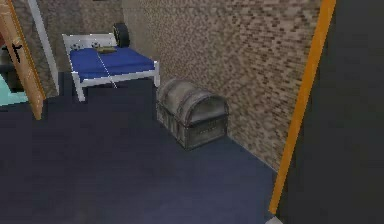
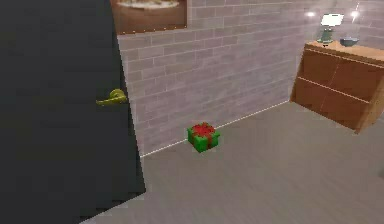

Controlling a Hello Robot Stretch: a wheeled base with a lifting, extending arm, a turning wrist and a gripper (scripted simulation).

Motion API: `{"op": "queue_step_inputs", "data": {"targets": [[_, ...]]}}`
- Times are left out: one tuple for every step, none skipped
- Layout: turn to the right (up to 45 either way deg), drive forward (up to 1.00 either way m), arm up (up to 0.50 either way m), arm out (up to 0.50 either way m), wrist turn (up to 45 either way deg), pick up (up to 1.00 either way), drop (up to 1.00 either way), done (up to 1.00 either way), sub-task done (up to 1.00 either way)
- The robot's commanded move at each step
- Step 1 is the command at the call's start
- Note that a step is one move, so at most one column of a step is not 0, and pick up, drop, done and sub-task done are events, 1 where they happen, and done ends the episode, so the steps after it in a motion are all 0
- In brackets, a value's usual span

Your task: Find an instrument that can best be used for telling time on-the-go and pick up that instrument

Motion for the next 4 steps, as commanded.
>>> {"op": "queue_step_inputs", "data": {"targets": [[0.0,0.10,0.00,0.00,0.0,0.00,0.00,0.00,0.00],[-45.0,0.00,0.00,0.00,0.0,0.00,0.00,0.00,0.00],[-6.0,0.00,0.00,0.00,0.0,0.00,0.00,0.00,0.00],[-3.0,0.00,0.00,0.00,0.0,0.00,0.00,0.00,0.00]]}}
